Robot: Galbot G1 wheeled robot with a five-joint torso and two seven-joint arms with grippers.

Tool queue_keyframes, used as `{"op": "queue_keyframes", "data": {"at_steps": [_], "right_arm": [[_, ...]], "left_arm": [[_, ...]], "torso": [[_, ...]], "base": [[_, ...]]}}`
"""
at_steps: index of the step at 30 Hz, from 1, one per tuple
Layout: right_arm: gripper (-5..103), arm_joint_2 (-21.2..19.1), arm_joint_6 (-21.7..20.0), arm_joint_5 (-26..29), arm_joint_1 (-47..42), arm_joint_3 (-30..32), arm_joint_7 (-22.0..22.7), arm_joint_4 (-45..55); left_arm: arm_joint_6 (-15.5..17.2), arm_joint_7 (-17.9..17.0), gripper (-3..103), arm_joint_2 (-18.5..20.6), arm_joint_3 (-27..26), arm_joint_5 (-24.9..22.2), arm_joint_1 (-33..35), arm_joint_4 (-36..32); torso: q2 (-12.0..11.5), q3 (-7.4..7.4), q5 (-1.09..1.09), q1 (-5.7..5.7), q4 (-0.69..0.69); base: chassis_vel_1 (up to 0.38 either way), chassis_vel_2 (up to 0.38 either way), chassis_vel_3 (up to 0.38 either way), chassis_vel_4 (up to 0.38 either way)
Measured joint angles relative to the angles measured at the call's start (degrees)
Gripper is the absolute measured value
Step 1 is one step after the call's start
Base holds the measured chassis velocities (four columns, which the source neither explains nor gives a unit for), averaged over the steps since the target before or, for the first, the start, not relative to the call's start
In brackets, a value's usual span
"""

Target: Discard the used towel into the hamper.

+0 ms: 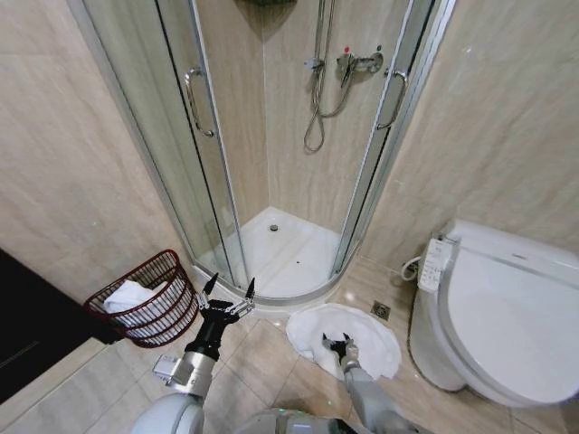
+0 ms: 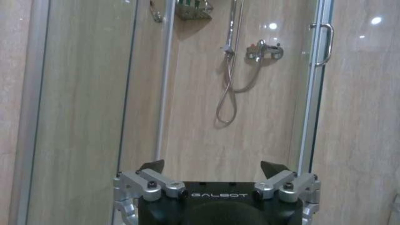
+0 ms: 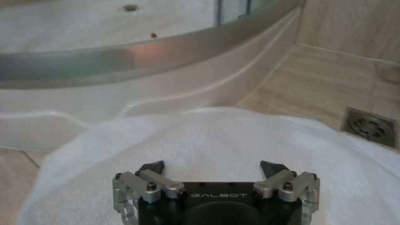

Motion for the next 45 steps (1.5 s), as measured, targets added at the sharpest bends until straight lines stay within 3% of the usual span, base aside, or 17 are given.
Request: {"op": "queue_keyframes", "data": {"at_steps": [5, 14, 28, 38, 40, 43, 45], "right_arm": [[100, -0.6, -0.6, -1.1, -0.1, 0.3, 2.4, 0.3], [100, -2.0, -3.0, 0.7, -0.5, 0.8, -1.3, -0.5], [100, -4.5, -8.1, 1.7, 0.7, 1.5, 4.0, -1.5], [103, -4.1, -9.2, 2.4, 0.7, 1.6, 1.9, -1.1], [99, -3.8, -9.2, 2.4, 0.6, 1.6, 1.6, -0.9], [85, -3.1, -9.2, 2.3, 0.3, 1.6, 0.7, -0.3], [85, -3.0, -9.2, 2.3, 0.2, 1.6, 0.7, -0.2]], "left_arm": [[0.0, 0.0, 100, 0.0, 0.0, 0.0, 0.0, 0.0], [0.0, 0.0, 100, 0.0, 0.0, 0.0, 0.0, 0.0], [0.0, 0.0, 100, 0.0, 0.0, 0.0, 0.0, 0.0], [0.0, 0.0, 100, 0.0, 0.0, 0.0, 0.0, 0.0], [0.0, 0.0, 100, 0.0, 0.0, 0.0, 0.0, 0.0], [0.0, 0.0, 100, 0.0, 0.0, 0.0, 0.0, 0.0], [0.0, 0.0, 100, 0.0, 0.0, 0.0, 0.0, 0.0]], "torso": [[-1.3, -0.73, -0.01, -0.57, 0.01], [-3.4, -1.99, 0.00, -1.39, 0.00], [-6.9, -4.15, -0.01, -2.72, 0.00], [-9.1, -5.56, -0.03, -3.60, -0.01], [-9.4, -5.74, -0.03, -3.69, -0.01], [-10.4, -6.40, -0.02, -4.04, 0.00], [-10.7, -6.57, -0.02, -4.14, 0.00]], "base": [[0.000, 0.000, 0.000, 0.000], [0.000, 0.000, 0.000, 0.000], [0.000, 0.000, 0.000, 0.000], [0.000, 0.000, 0.000, 0.000], [0.000, 0.000, 0.000, 0.000], [0.000, 0.000, 0.000, 0.000], [0.000, 0.000, 0.000, 0.000]]}}
